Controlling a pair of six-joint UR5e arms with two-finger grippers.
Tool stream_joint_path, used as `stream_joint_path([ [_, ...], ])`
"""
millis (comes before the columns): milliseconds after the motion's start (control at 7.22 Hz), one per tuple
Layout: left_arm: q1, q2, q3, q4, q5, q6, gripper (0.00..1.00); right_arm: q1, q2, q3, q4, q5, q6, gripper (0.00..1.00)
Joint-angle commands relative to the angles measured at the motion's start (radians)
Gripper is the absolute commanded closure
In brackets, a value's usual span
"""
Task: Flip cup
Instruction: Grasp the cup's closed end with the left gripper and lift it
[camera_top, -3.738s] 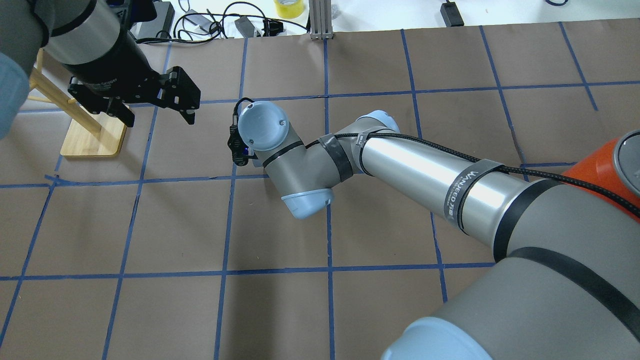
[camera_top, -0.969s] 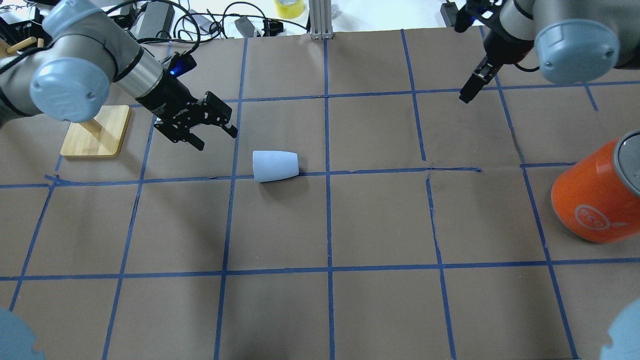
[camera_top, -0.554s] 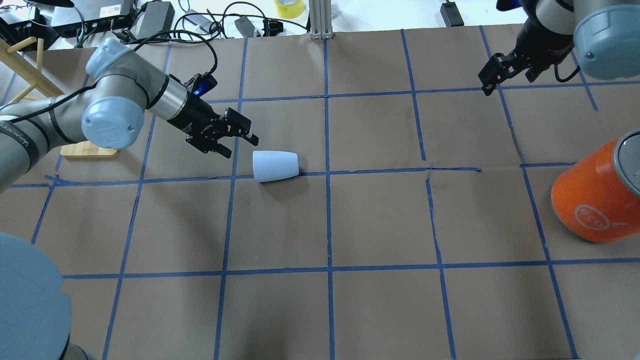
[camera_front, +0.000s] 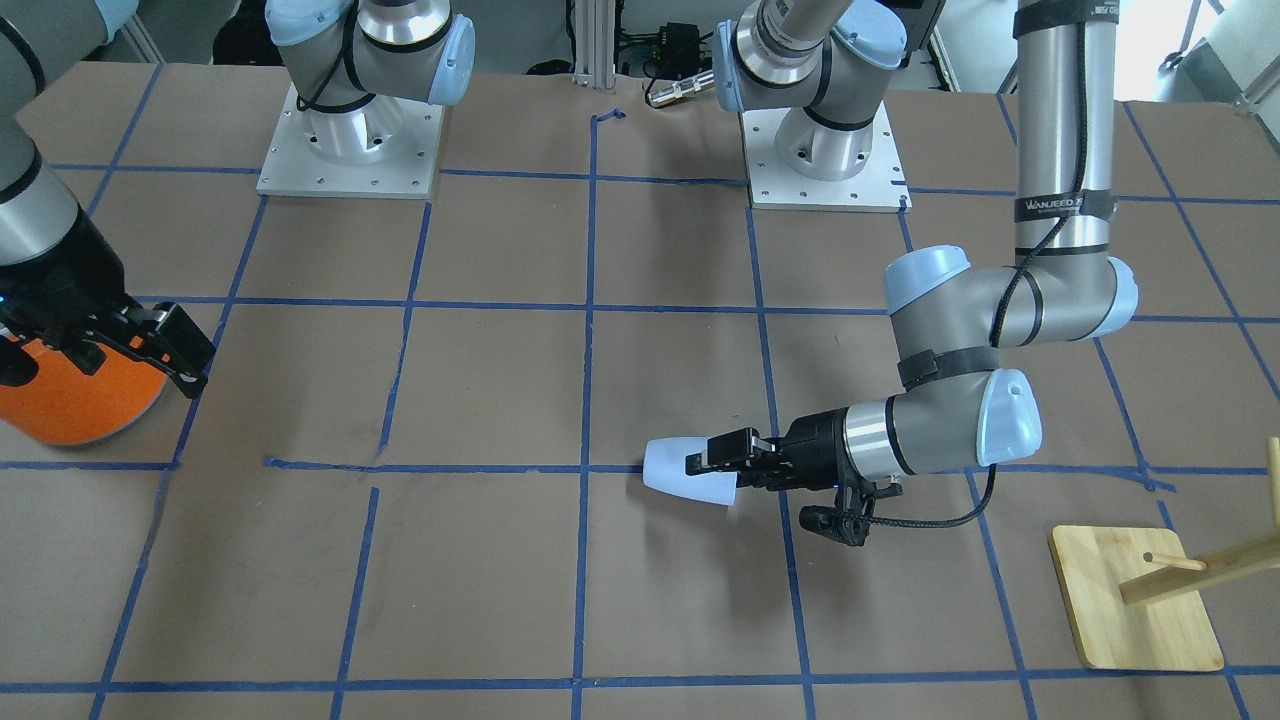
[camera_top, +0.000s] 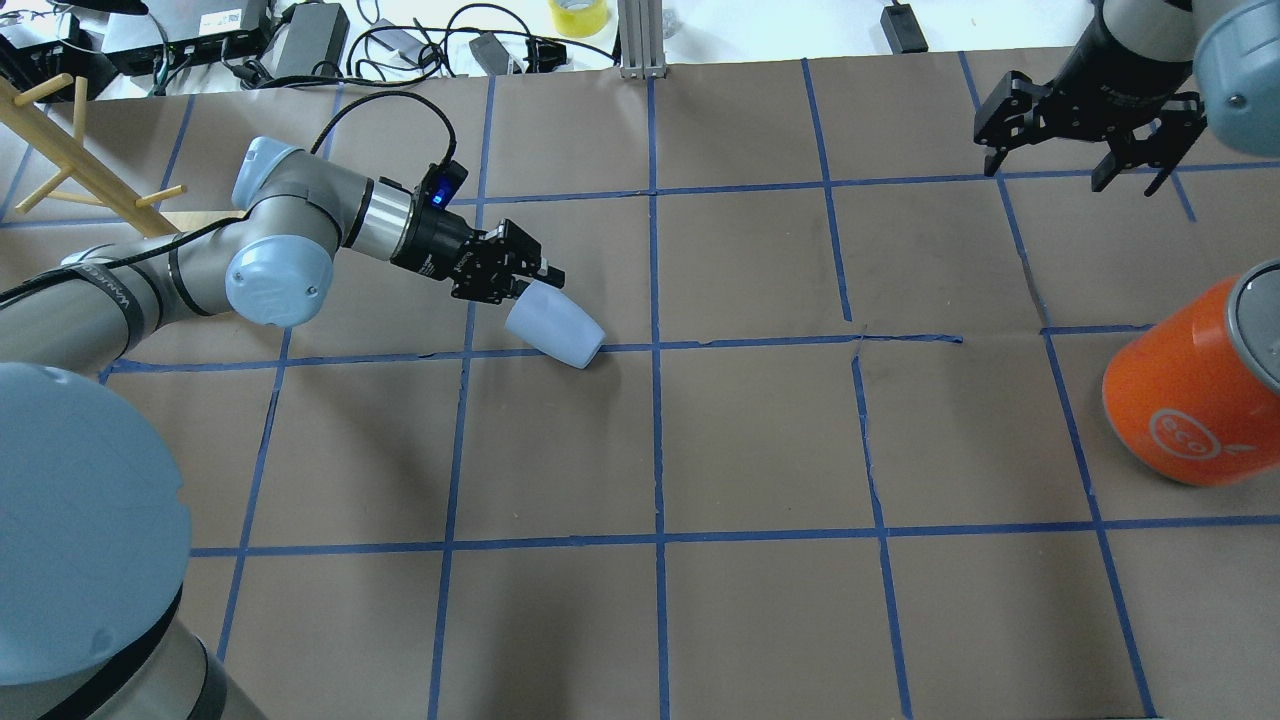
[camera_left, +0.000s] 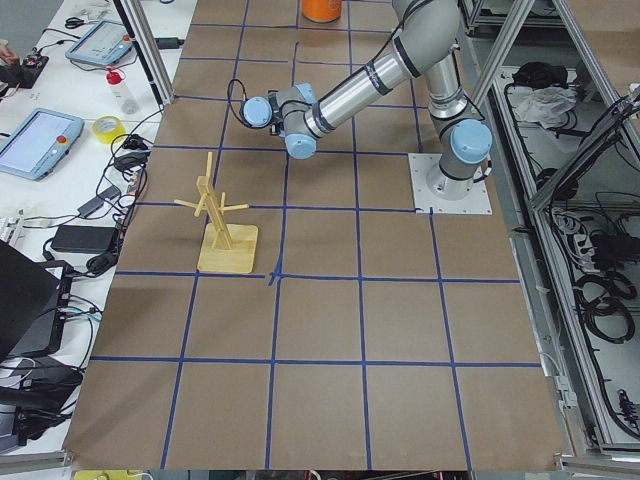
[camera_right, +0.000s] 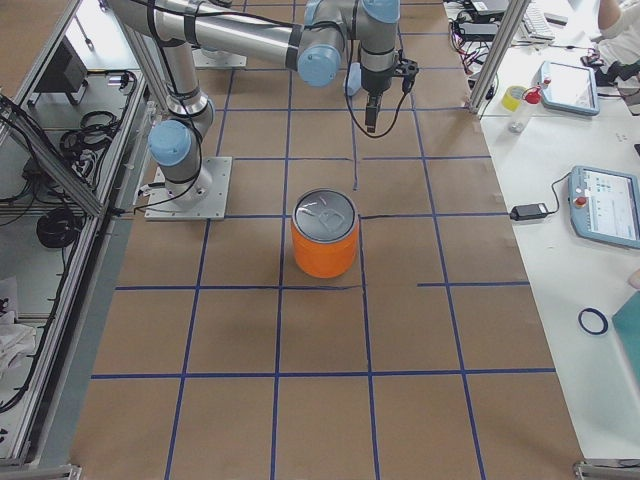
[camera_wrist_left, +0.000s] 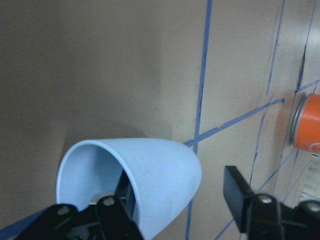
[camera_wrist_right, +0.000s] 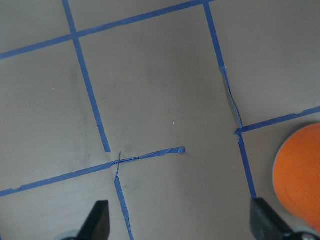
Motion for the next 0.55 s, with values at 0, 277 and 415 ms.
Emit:
stream_joint_path([
  [0,-0.002,0.002,0.006,-0.001,-0.048,-0.078,1.00,0.040,-0.031,0.000,0.071,0.030,0.132,0.00],
  [277,-0.005,0.039,0.014,0.001,-0.042,-0.170,1.00,0.156,-0.040,-0.002,0.069,0.013,0.209,0.00],
  [415,-0.004,0.056,0.035,-0.002,-0.039,-0.212,1.00,0.157,-0.045,-0.002,0.072,0.011,0.199,0.00],
])
